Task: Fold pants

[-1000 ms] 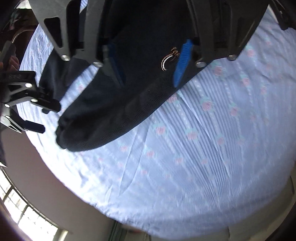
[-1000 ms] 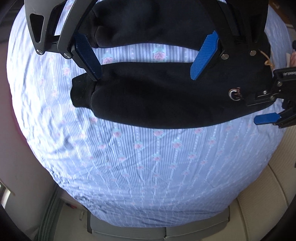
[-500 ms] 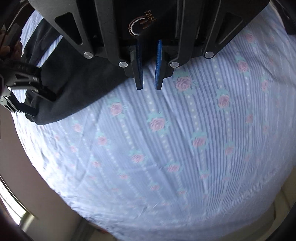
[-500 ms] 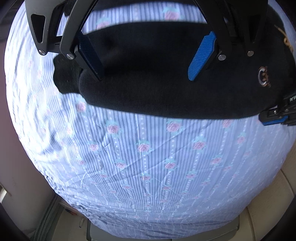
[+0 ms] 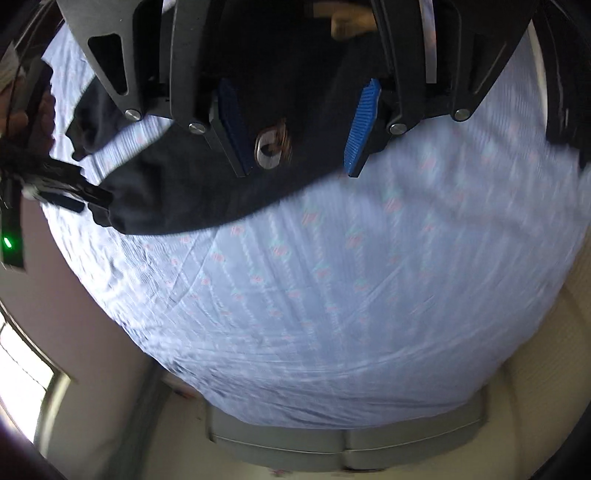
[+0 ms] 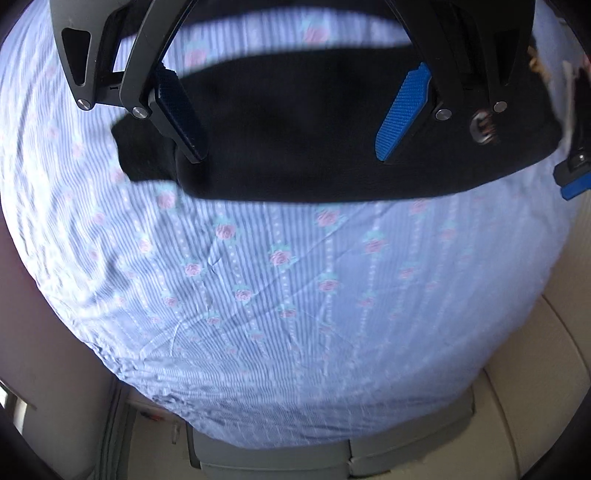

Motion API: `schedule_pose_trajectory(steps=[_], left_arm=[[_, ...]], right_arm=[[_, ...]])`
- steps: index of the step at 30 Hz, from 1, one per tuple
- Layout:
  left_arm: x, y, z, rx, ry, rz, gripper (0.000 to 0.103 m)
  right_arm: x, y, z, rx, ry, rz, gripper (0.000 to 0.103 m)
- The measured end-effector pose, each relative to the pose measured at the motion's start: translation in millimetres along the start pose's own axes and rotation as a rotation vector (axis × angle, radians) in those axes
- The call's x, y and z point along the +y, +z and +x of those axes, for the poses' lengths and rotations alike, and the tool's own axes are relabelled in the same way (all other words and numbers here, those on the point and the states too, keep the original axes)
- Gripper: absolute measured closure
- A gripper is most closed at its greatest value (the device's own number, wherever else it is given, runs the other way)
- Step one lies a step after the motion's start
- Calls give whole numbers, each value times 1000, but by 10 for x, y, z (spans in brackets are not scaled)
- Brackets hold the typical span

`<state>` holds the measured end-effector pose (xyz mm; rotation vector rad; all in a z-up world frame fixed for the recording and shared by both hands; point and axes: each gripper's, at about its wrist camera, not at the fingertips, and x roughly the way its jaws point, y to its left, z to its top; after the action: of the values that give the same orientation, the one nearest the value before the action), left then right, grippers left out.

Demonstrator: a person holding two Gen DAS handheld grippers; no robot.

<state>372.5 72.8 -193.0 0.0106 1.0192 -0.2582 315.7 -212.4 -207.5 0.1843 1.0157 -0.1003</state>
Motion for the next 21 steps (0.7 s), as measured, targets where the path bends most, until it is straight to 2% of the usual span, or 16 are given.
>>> schedule_pose_trajectory(steps=[3, 6, 10, 13, 16, 21], left_arm=[[78, -463, -229, 53, 20, -102, 47], [84, -949, -352, 122, 19, -183, 47], [30, -1559, -380, 198, -32, -333, 44], [36, -1860, -307, 250, -48, -442, 44], [12, -1972, -160, 280, -74, -497, 44], [47, -1932, 49, 271, -107, -558, 44]], right_arm=[[20, -444, -352, -4, -5, 15, 10], [-5, -928, -559, 45, 6, 64, 10], [-103, -1551, -702, 119, -25, 106, 10], [-297, -1836, -674, 198, 2, 222, 10], [-428, -2048, -632, 238, -22, 286, 10], [-513, -2102, -517, 242, -34, 310, 12]])
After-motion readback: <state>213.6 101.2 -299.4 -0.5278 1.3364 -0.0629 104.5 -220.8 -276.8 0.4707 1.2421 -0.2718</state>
